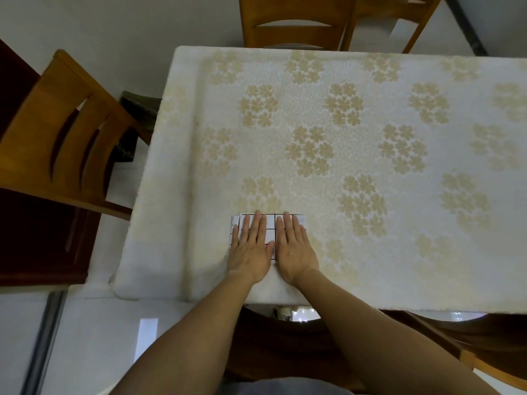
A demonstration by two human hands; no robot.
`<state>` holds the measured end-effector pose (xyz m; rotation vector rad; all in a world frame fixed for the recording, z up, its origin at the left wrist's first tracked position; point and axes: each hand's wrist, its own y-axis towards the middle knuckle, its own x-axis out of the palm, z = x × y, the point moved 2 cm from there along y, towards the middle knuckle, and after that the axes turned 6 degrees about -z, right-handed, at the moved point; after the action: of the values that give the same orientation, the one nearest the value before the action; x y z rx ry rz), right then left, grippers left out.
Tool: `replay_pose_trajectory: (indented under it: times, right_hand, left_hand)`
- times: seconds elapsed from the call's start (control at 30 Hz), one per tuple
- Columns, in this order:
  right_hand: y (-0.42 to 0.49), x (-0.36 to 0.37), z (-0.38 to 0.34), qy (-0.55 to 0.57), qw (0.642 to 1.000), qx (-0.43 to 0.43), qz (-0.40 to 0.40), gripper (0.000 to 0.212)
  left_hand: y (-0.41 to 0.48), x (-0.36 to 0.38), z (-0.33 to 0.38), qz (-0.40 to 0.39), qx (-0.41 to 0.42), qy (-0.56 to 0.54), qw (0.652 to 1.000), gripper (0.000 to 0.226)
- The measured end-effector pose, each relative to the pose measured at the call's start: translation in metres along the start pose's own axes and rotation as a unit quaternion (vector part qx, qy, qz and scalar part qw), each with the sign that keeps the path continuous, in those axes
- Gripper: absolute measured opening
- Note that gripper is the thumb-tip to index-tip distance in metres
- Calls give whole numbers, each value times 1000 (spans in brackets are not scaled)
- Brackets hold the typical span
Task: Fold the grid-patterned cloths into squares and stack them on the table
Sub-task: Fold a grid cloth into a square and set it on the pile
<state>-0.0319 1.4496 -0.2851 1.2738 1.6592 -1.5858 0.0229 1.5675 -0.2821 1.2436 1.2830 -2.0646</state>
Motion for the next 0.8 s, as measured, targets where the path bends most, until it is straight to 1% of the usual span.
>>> replay_pose_trajectory:
  times: [0.07,0.17,0.37,0.53,0.63,0.8]
  right_hand:
    - [2,-4,-1,-2,1000,1,-13,63]
    - [5,-6,-2,-8,1000,-8,-17,64]
    - [12,-4,2,-3,1000,-11,10,72]
    - [-11,12,0,-4,999,-9,33,62]
    - [-20,18,-2,-6,999,-7,47,61]
    - [-24,18,-2,-5,999,-11,33,62]
  left_hand:
    - [2,-3,2,-11,-5,-2,1000,67]
    - [6,-5,0,-26,-7,-6,1000,66]
    - [11,-10,-3,-19,-4,-1,1000,66]
    - [-13,1,-1,-15,-3,-1,1000,67]
    - [-21,4,-1,-18,-3,1,1000,67]
    - [-26,6,-1,-20,-4,6,1000,67]
